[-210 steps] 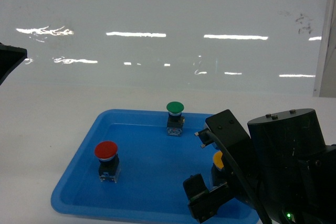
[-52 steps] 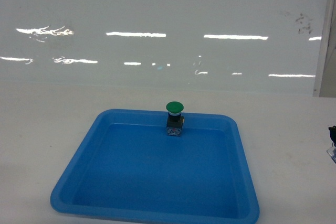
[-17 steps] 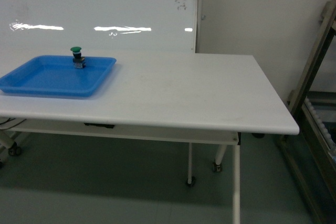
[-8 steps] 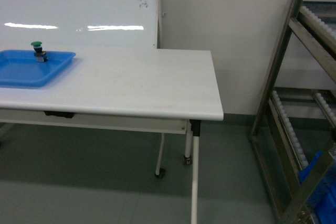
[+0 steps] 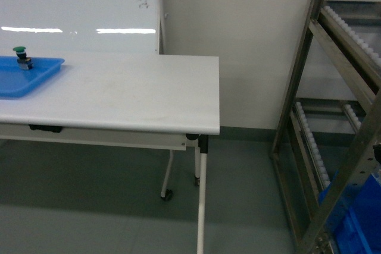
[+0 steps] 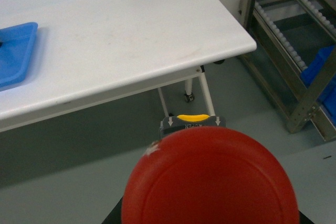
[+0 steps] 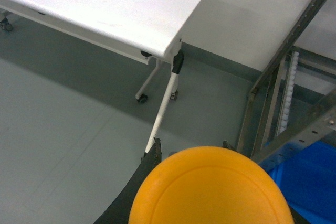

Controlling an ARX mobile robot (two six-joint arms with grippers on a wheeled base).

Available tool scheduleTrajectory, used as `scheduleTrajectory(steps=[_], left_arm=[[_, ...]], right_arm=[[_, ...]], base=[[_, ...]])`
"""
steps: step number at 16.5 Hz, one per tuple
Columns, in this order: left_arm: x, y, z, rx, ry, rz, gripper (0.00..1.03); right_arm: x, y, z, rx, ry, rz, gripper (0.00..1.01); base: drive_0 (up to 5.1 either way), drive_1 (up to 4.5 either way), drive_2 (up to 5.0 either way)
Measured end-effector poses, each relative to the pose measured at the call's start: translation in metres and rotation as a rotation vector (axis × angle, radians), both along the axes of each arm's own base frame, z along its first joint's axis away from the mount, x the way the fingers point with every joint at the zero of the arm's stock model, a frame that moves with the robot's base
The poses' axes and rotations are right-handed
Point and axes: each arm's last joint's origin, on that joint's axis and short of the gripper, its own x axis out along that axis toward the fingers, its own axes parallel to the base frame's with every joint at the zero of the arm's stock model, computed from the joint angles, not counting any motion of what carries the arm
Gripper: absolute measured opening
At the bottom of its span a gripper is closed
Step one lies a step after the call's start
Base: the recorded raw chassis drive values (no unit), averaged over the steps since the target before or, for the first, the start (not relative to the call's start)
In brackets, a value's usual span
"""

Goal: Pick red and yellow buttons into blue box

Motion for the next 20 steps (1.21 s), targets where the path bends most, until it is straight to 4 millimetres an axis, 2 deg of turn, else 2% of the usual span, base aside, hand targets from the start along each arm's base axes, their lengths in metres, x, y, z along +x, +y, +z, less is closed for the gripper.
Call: scheduleTrajectory(steps=[20], left_arm=[[0.0000, -0.0003, 0.0004, 0.001, -0.003, -0.002, 0.24]], right_arm=[[0.0000, 0.0000, 0.0002, 0.000, -0.002, 0.000, 0.27]], base=[[5.0, -2.40, -2.4]])
